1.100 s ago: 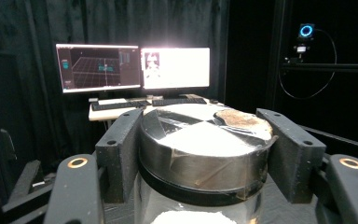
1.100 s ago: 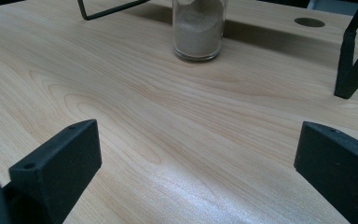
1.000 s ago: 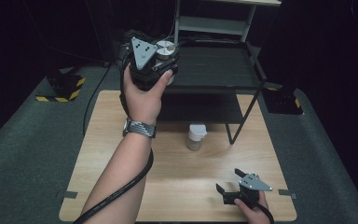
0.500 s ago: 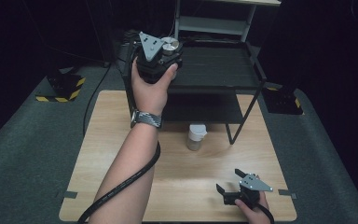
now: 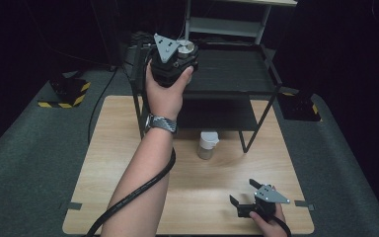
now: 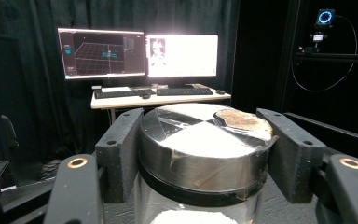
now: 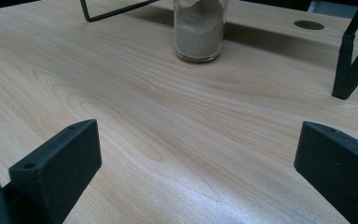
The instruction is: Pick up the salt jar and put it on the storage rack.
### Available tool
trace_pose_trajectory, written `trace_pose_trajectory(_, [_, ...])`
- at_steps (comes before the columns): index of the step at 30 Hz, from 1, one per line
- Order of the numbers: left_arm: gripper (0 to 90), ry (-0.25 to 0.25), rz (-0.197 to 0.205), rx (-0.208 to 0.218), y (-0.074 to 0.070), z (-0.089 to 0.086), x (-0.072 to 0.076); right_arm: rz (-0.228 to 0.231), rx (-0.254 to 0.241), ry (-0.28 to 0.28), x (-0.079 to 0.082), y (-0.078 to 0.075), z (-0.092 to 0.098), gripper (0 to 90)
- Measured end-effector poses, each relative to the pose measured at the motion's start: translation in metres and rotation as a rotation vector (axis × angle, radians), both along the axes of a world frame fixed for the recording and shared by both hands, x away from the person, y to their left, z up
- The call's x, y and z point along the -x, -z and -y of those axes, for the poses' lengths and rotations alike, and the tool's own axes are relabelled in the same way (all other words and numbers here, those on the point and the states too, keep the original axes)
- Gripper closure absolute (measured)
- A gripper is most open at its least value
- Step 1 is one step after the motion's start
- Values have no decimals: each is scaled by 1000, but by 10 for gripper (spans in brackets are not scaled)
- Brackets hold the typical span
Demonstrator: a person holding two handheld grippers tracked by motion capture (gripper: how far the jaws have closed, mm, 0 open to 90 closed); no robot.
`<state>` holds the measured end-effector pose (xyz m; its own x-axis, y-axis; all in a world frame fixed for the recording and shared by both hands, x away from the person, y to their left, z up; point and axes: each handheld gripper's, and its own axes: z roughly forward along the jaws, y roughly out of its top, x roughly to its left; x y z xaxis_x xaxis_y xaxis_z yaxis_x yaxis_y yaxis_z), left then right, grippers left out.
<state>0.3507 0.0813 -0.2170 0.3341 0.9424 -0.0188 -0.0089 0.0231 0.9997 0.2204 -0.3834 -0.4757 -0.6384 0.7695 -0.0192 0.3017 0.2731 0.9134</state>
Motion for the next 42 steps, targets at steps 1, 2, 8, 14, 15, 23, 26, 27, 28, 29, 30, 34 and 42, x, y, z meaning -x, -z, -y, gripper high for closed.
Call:
trace_pose_trajectory(1, [348,0,1,0,0,0,0,0,0,0,0,0,0,2])
trace_pose_trajectory(2, [347,-2,0,3,1,0,0,0,1,0,0,0,0,2])
trace_pose_trajectory(8, [346,1,-2,9,1,-2,-1,-2,1,-1,0,0,0,2])
trace_pose_trajectory(14, [344,4,-13,7,-1,-4,-1,-2,3,0,0,0,-1,2])
trace_pose_trajectory(15, [343,5,-15,10,-1,-4,-1,-2,3,0,0,0,-1,2])
trace_pose_trajectory(23, [329,4,-13,1,-1,-4,-1,-2,-1,1,0,0,0,2])
trace_pose_trajectory(26, [307,0,-10,2,-1,-4,0,0,-1,0,0,0,0,2])
trace_pose_trajectory(27, [288,1,-9,7,-1,-4,0,-1,-1,0,0,0,0,2])
trace_pose_trajectory(28, [263,3,-10,10,-1,-5,0,-1,-1,0,0,0,0,2])
trace_pose_trajectory(29, [245,3,-9,7,-1,-5,1,0,0,-1,0,0,0,2])
trace_pose_trajectory(30, [225,2,-7,5,-1,-4,1,0,0,-1,0,0,0,2])
trace_pose_trajectory(34, [201,8,-5,4,0,-6,4,0,1,-1,0,0,0,2])
trace_pose_trajectory(42, [79,3,19,9,6,-10,12,0,2,-1,0,0,0,2])
